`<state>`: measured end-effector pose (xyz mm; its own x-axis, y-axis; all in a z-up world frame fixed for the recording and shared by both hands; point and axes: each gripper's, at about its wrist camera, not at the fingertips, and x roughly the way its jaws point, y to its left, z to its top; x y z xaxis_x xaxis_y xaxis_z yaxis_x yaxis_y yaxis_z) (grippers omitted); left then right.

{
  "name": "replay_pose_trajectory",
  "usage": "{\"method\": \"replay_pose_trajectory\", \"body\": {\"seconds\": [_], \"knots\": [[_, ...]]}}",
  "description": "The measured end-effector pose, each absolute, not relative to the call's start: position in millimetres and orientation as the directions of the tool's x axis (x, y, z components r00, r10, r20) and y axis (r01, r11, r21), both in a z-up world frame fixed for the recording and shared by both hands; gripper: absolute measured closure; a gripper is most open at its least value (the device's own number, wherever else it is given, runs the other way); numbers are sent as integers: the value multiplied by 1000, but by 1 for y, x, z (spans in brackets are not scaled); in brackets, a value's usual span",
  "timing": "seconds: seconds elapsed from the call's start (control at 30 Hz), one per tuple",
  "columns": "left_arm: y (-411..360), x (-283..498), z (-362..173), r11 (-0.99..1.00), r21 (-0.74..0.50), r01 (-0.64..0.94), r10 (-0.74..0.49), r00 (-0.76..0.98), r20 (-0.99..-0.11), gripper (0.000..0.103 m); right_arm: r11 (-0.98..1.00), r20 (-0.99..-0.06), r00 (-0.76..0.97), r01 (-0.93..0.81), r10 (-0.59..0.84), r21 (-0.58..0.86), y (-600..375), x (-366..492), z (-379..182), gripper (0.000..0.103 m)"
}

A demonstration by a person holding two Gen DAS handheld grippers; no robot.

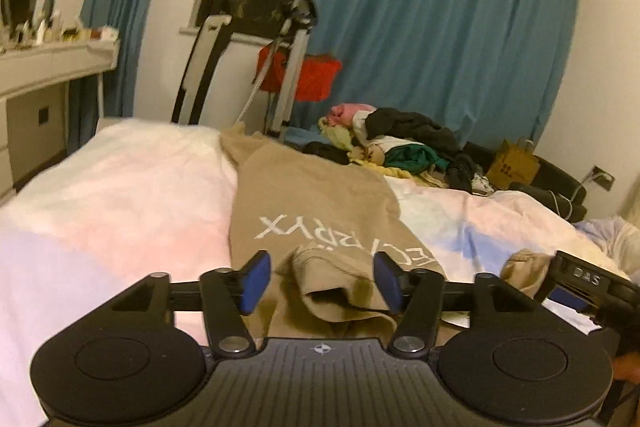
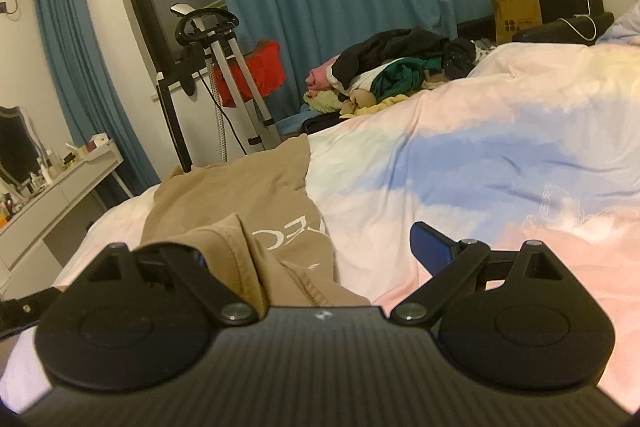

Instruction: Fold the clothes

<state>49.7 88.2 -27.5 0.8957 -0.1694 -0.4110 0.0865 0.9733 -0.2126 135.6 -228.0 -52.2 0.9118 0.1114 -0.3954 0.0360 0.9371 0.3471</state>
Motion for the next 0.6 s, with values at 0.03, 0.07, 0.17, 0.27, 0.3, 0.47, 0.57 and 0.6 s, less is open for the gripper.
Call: {"method": "replay_pose_trajectory", "body": {"seconds": [0.03, 0.07, 0.17, 0.27, 0.3, 0.47, 0.57, 0.6], "knots": [[82, 46, -27, 976, -191, 108, -178, 898, -402, 33, 937, -398, 911, 39, 109, 346, -228, 136, -52, 9], [76, 43, -26, 977, -170, 129, -187, 900, -394, 28, 938, -401, 910, 43, 106, 345, -228, 136, -52, 9], [58, 34, -25, 976, -103, 191, -216, 904, -370, 26, 935, -408, 908, 61, 93, 350, -230, 137, -52, 9], [40, 26, -25, 969, -39, 245, -243, 903, -354, 21, 934, -427, 902, 104, 56, 342, -234, 139, -56, 9], [34, 27, -28, 969, -17, 247, -236, 902, -362, 21, 933, -433, 900, 118, 45, 341, -237, 140, -57, 9], [15, 36, -43, 970, 49, 239, -201, 896, -395, 21, 906, -435, 899, 141, 52, 399, -249, 138, -61, 9], [5, 42, -51, 968, 88, 233, -178, 894, -412, 21, 902, -415, 908, 133, 56, 412, -249, 134, -58, 9], [4, 42, -52, 971, 93, 218, -163, 899, -406, 21, 901, -406, 912, 131, 54, 414, -248, 133, -57, 9]]}}
